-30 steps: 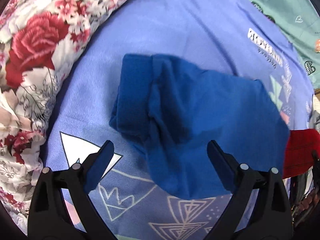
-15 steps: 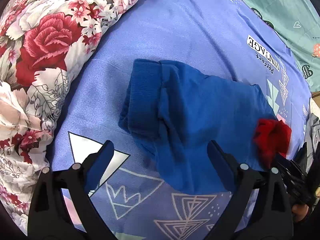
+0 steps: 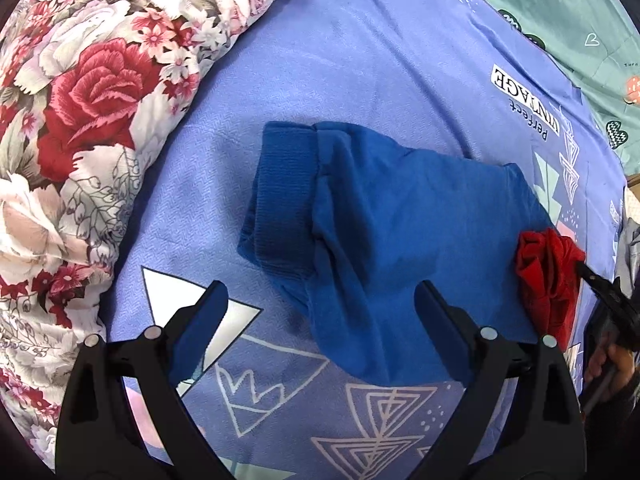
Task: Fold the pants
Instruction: 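Lay the red leg end over the blue fabric with the right tool, then release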
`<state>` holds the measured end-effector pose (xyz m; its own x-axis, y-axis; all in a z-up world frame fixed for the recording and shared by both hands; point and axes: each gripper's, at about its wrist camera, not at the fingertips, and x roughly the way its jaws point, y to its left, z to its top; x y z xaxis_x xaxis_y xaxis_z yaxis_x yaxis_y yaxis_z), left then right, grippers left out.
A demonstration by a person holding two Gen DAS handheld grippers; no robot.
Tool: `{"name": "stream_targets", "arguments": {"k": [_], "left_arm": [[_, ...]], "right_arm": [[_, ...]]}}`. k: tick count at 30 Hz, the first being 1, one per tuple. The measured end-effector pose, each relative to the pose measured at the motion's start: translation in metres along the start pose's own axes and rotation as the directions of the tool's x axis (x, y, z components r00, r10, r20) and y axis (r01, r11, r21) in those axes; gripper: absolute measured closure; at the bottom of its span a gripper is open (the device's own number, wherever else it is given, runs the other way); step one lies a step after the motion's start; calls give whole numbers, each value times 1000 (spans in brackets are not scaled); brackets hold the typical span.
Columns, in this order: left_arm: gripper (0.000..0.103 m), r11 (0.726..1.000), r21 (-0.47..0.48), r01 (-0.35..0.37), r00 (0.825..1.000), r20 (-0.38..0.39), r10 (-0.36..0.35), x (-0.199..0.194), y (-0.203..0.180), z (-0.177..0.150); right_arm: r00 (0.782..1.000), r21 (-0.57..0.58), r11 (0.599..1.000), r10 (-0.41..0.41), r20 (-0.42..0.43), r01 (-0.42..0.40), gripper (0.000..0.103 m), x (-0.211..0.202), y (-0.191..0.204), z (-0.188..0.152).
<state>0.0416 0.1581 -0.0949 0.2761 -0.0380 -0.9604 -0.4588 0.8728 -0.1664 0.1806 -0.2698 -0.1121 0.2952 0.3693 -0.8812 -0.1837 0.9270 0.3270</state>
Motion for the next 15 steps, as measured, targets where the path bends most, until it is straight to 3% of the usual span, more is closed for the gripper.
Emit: {"name": "stream_targets", "arguments": {"k": [3,7,12,15], "left_arm": [[8,1000,-11,-14,1000,-3,14,-1,3,-1],[8,999,-34,-9,1000,5,9,-3,8,-1],[8,998,-57,-6,1000,-1,6,0,15,-2],[8,997,-73,-15,1000,-8,15,3,19,-1]], "right_arm": [[999,-77,996,-51,-11,50,98,8,15,-1],[1000,-116,993,3,-7,-4,97,-20,26,-12],[994,-177,984,5,-112,-25,97,-28,29,-53],[983,-189,982,-53,-178,18,96,-3,27,-69]]}}
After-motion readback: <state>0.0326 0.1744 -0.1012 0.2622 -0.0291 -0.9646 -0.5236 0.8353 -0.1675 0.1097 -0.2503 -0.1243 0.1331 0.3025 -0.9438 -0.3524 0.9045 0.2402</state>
